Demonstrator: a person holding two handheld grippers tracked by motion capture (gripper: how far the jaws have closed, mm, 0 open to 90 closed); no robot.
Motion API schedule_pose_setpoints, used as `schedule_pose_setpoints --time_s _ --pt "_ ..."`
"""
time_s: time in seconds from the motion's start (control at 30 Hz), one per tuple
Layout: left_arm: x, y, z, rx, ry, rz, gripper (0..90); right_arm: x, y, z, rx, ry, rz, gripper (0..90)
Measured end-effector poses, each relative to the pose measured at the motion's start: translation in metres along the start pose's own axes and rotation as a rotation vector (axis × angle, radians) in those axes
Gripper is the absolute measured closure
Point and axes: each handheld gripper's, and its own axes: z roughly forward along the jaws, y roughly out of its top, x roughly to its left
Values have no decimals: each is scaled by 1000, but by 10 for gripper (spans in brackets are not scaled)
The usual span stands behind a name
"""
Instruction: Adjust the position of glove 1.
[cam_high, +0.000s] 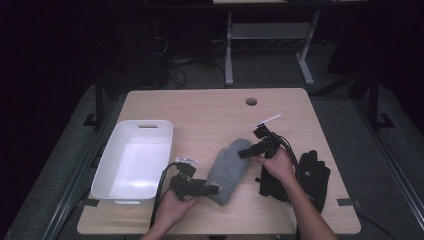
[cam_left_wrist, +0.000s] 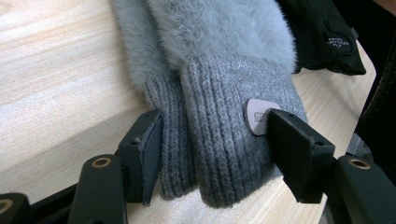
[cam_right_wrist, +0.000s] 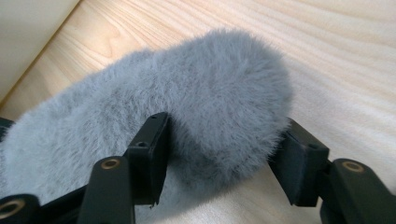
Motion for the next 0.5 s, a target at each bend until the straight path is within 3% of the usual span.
schedule_pose_setpoints --time_s 0.07,0.2,0.3,0.33,0.5 --pt "1 0 0 9 -4 1 372 -2 -1 3 1 13 6 448" --pt "6 1 2 16 -45 -46 367 -3 -3 7 6 44 21 534" --pt "8 1 3 21 -64 -59 371 -3 -4 8 1 58 18 574" --pt "9 1 3 28 -73 -62 391 -2 -5 8 -1 74 14 637" --pt "7 2 1 15 -85 -58 493 1 -5 5 -5 77 -6 722"
